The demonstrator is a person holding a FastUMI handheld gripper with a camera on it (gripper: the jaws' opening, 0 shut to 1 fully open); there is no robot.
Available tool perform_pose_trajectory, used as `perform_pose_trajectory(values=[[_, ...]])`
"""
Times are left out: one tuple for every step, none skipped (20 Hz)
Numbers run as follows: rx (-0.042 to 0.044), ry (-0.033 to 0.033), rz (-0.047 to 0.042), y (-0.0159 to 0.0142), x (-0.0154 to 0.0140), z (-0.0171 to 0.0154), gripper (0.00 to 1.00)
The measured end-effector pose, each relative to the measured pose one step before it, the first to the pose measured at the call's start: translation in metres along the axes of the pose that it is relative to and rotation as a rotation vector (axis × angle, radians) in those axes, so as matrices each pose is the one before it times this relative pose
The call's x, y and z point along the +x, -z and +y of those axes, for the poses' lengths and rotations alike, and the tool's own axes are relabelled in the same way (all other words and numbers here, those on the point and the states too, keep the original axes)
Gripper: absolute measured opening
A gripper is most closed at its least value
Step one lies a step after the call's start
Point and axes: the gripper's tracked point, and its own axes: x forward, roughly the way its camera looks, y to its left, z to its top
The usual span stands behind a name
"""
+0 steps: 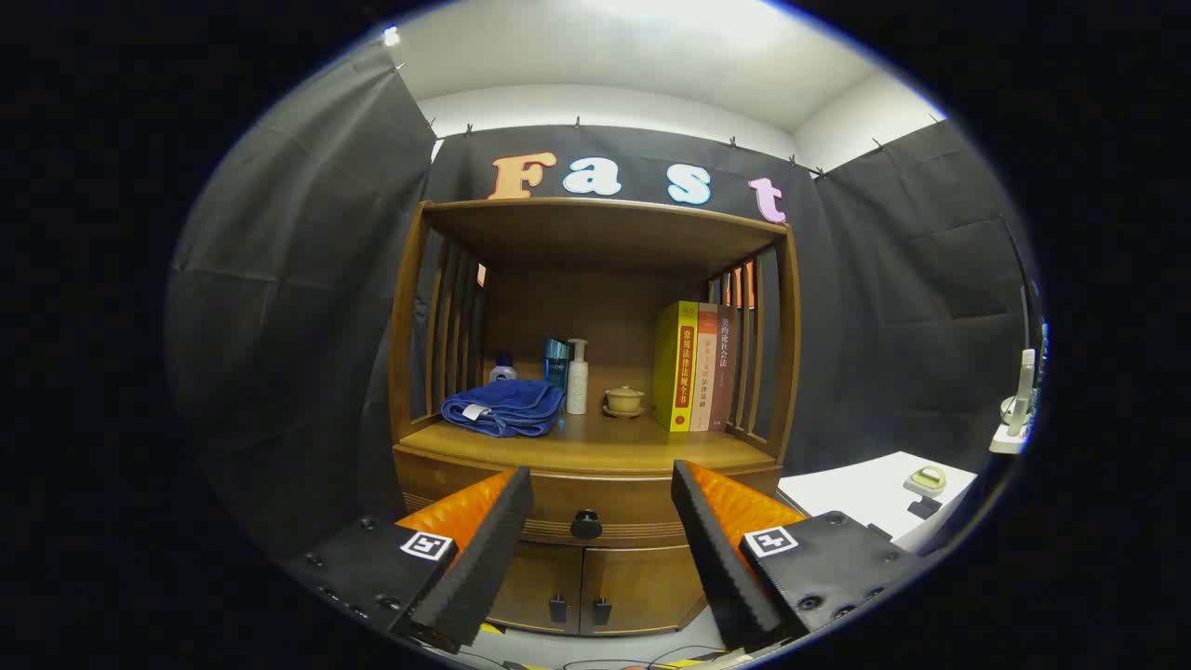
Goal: Pull open the drawer, take out the items inside it, and place them on the countertop above the cabinet.
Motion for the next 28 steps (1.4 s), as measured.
perform_pose_trajectory(values=[[0.00923, -0.00057, 0.00121, 0.0002, 0.00011, -0.0004, 0.98], [0.00892, -0.00241, 0.00161, -0.00042, -0.00001, -0.00042, 0.98], [0.00924, -0.00173, -0.00116, 0.00013, -0.0004, 0.00048, 0.98], [0.00852, 0.001, -0.00232, -0.00033, -0.00036, -0.0015, 0.98], [0.00769, 0.00037, -0.00133, -0.00001, 0.00025, -0.00104, 0.98], [0.00635, 0.00055, 0.00057, 0.00033, 0.00001, -0.00013, 0.98], [0.00647, 0.00161, -0.00013, -0.00048, 0.00002, -0.00061, 0.98], [0.00578, 0.00073, 0.00108, 0.00081, 0.00022, -0.00102, 0.98], [0.0052, -0.00012, 0.00016, 0.00105, 0.00074, -0.0005, 0.98], [0.00362, 0.00174, 0.0015, 0.00013, -0.00026, -0.00122, 0.98], [0.00197, 0.00222, 0.00002, -0.00026, -0.00014, -0.00089, 0.98], [0.0016, 0.00157, -0.00055, -0.00008, 0.00015, -0.00066, 0.98], [0.00111, 0.00145, -0.00053, 0.00046, 0.00024, -0.00061, 0.98], [0.00038, 0.00061, 0.00103, 0.00052, -0.00043, -0.00022, 0.98], [0.00069, 0.00027, 0.00032, -0.00014, 0.00048, -0.00028, 0.98], [0.00062, -0.00024, 0.00084, 0.00054, -0.00019, 0.00036, 0.98], [0.00122, -0.00041, -0.00079, 0.00019, 0.00005, 0.00049, 0.98], [0.00095, -0.00028, -0.00105, -0.00097, 0.00008, 0.00005, 0.98], [0.00039, -0.00082, -0.00062, 0.00021, 0.00071, 0.00019, 0.98], [-0.00056, -0.0005, 0.00018, 0.00044, -0.00024, -0.00013, 0.98], [-0.0005, -0.00036, 0.00093, 0.0004, -0.0001, 0.00015, 0.98], [0.00049, -0.00024, 0.00149, 0.00066, 0.0004, 0.00021, 0.98], [0.0021, 0.00016, -0.00016, 0.00036, -0.00004, -0.00015, 0.98], [0.00106, -0.00028, -0.00042, -0.00013, -0.00027, 0.00003, 0.98], [-0.00018, 0.00054, -0.00053, -0.00059, -0.00007, 0.00039, 0.98], [-0.0009, 0.00127, 0.00002, 0.00024, -0.00009, -0.001, 0.98], [-0.00034, 0.00059, -0.00003, 0.00044, -0.00002, -0.00022, 0.98], [0.00046, 0.00038, 0.00133, 0.00033, 0.0006, 0.00007, 0.98]])
